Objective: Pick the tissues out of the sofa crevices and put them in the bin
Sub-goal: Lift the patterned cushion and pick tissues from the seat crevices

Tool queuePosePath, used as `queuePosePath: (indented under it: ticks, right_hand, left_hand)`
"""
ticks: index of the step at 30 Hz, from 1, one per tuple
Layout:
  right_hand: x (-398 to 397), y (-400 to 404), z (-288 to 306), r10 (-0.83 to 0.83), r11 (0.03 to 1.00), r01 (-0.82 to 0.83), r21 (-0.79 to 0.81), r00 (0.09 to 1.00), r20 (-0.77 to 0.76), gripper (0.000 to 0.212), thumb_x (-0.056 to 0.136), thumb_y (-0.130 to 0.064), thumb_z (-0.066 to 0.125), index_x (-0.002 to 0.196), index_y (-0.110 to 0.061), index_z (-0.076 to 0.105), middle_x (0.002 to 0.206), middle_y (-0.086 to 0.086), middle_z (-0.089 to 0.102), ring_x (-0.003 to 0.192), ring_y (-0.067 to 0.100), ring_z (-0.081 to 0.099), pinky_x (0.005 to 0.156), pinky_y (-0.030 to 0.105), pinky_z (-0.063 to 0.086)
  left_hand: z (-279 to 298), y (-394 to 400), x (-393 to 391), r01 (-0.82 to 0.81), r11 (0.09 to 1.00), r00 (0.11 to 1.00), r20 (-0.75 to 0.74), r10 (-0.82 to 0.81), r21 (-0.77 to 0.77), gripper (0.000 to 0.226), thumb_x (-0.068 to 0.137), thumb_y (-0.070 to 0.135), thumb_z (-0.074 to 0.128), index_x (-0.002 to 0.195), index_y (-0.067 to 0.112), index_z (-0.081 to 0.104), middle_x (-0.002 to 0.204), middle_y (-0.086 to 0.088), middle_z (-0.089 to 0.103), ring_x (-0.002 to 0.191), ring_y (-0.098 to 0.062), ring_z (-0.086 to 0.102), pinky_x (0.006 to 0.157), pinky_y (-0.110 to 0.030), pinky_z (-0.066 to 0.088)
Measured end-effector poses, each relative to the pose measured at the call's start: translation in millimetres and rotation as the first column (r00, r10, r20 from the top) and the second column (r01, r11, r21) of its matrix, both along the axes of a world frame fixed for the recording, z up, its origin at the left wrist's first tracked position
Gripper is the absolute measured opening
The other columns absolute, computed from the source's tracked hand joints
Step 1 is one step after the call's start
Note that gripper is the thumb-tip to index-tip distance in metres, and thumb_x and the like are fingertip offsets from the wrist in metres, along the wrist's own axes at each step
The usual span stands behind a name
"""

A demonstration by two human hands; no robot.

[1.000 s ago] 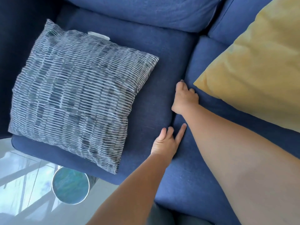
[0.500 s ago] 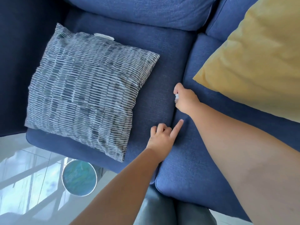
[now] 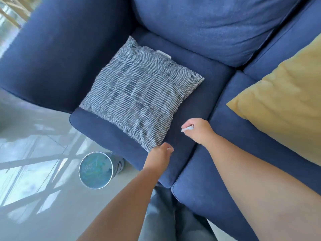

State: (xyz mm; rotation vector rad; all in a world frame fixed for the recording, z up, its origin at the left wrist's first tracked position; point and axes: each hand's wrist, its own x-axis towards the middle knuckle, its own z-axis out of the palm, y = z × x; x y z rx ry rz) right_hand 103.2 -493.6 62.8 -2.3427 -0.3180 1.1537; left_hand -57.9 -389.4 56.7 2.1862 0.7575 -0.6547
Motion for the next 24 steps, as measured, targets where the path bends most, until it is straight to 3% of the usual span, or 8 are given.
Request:
queuePosePath:
  ticks: [3, 8, 11, 15, 17, 20, 24]
  right_hand:
    - [-26, 24, 17, 0.064, 0.997, -0.062, 0.046, 0.997, -0.049, 0.015, 0.085, -0.015, 0.062, 0.096, -0.021, 0.072, 0.091, -0.005, 0.062, 0.080, 0.015, 0.058, 0.055, 0.017, 0.045]
    - [-80, 66, 26, 0.275, 0.961, -0.274, 0.038, 0.929, -0.246, 0.012, 0.080, -0.022, 0.069, 0.091, -0.017, 0.070, 0.083, 0.004, 0.071, 0.072, 0.015, 0.062, 0.061, 0.026, 0.051]
    - [-122, 96, 23, 0.410, 0.907, -0.421, 0.032, 0.861, -0.302, 0.015, 0.077, -0.021, 0.066, 0.091, -0.017, 0.069, 0.079, 0.010, 0.075, 0.070, 0.015, 0.065, 0.074, 0.033, 0.056]
    - [-177, 142, 21, 0.428, 0.898, -0.440, 0.005, 0.870, -0.246, 0.018, 0.075, -0.024, 0.065, 0.091, -0.017, 0.071, 0.070, 0.002, 0.072, 0.069, 0.014, 0.065, 0.073, 0.027, 0.054]
    - [-197, 164, 19, 0.445, 0.888, -0.459, -0.001, 0.862, -0.243, 0.019, 0.075, -0.027, 0.064, 0.090, -0.017, 0.071, 0.078, 0.004, 0.071, 0.071, 0.014, 0.063, 0.073, 0.031, 0.055]
    - [-216, 193, 18, 0.479, 0.867, -0.498, -0.021, 0.844, -0.240, 0.013, 0.083, -0.027, 0.064, 0.093, -0.025, 0.070, 0.092, -0.006, 0.067, 0.083, 0.014, 0.062, 0.057, 0.021, 0.048]
    - [-234, 228, 10, 0.473, 0.875, -0.483, -0.019, 0.863, -0.180, 0.009, 0.087, -0.022, 0.064, 0.092, -0.027, 0.067, 0.100, 0.001, 0.069, 0.077, 0.016, 0.061, 0.053, 0.019, 0.043]
  left_hand:
    - [4, 11, -33, -0.126, 0.992, 0.990, -0.055, 0.127, 0.013, 0.021, 0.096, 0.025, 0.045, 0.103, 0.017, 0.063, 0.093, -0.011, 0.068, 0.086, -0.035, 0.062, 0.074, -0.036, 0.049]
    - [-3, 51, -96, -0.324, 0.946, 0.946, -0.038, 0.323, -0.016, 0.034, 0.088, 0.037, 0.042, 0.095, 0.014, 0.064, 0.086, -0.011, 0.071, 0.085, -0.034, 0.065, 0.074, -0.037, 0.051]
    - [-2, 81, -135, -0.426, 0.904, 0.904, -0.026, 0.427, 0.024, 0.023, 0.097, 0.025, 0.050, 0.107, 0.011, 0.065, 0.098, -0.013, 0.072, 0.093, -0.033, 0.064, 0.071, -0.029, 0.040]
    - [1, 130, -193, -0.536, 0.841, 0.841, -0.041, 0.539, 0.070, 0.025, 0.098, 0.020, 0.051, 0.117, 0.012, 0.064, 0.118, -0.009, 0.066, 0.109, -0.030, 0.058, 0.083, -0.027, 0.038]
    - [2, 151, -219, -0.588, 0.804, 0.804, -0.038, 0.593, 0.090, 0.025, 0.097, 0.019, 0.052, 0.118, 0.014, 0.064, 0.123, -0.008, 0.060, 0.112, -0.030, 0.055, 0.085, -0.026, 0.036]
    - [2, 178, -248, -0.676, 0.731, 0.732, -0.025, 0.681, 0.097, 0.028, 0.096, 0.016, 0.053, 0.122, 0.014, 0.063, 0.124, -0.009, 0.055, 0.107, -0.027, 0.055, 0.080, -0.022, 0.035]
    - [-4, 205, -272, -0.750, 0.655, 0.657, -0.012, 0.754, 0.092, 0.034, 0.095, 0.018, 0.054, 0.128, 0.020, 0.057, 0.127, -0.007, 0.052, 0.107, -0.025, 0.054, 0.081, -0.026, 0.040]
